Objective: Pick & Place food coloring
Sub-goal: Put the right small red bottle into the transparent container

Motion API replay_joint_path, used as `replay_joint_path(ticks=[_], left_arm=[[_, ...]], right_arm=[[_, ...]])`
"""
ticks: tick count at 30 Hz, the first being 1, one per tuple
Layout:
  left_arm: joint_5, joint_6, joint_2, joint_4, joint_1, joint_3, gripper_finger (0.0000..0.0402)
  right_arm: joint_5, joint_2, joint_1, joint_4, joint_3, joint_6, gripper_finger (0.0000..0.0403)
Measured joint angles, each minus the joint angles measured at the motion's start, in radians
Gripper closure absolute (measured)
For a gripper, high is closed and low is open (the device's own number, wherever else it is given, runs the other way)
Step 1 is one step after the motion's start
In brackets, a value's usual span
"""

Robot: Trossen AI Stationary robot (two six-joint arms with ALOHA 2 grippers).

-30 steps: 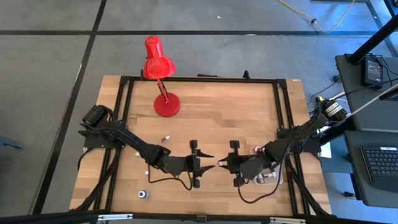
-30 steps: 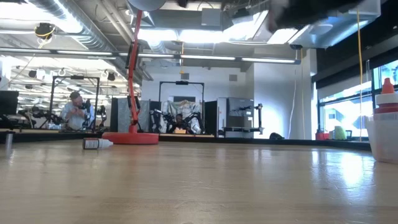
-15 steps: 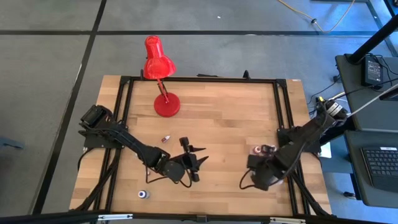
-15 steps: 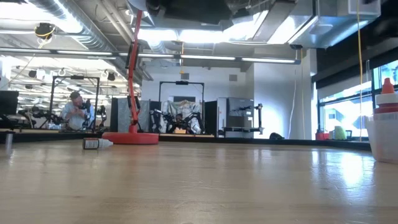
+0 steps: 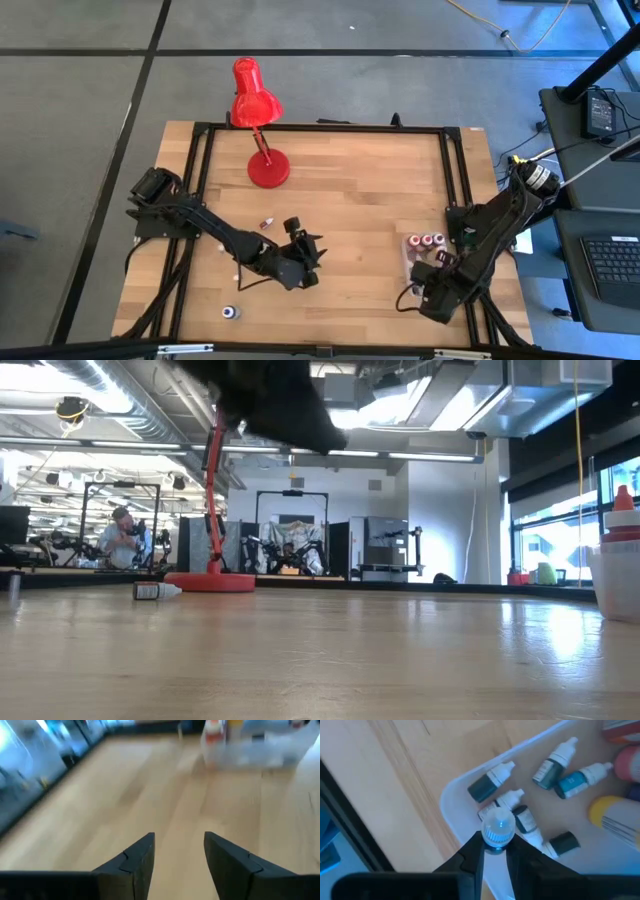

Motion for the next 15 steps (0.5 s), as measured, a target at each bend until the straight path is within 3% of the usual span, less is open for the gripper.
replay_joint_path(ticks=[3, 10, 15], left_arm=[[0.066, -0.116, 0.000, -0.111, 0.021, 0.000, 0.0235], [0.106, -0.339, 0.000, -0.429, 0.086, 0.000, 0.0235], [0.209, -0.543, 0.000, -0.673, 0.146, 0.000, 0.0235]], right_arm=[[0.008, 0.000, 0.002, 0.037, -0.027, -0.001, 0.0330], [0.038, 0.000, 0.003, 0.067, -0.079, -0.002, 0.0329], [0.038, 0.000, 0.003, 0.069, -0.084, -0.003, 0.0313]])
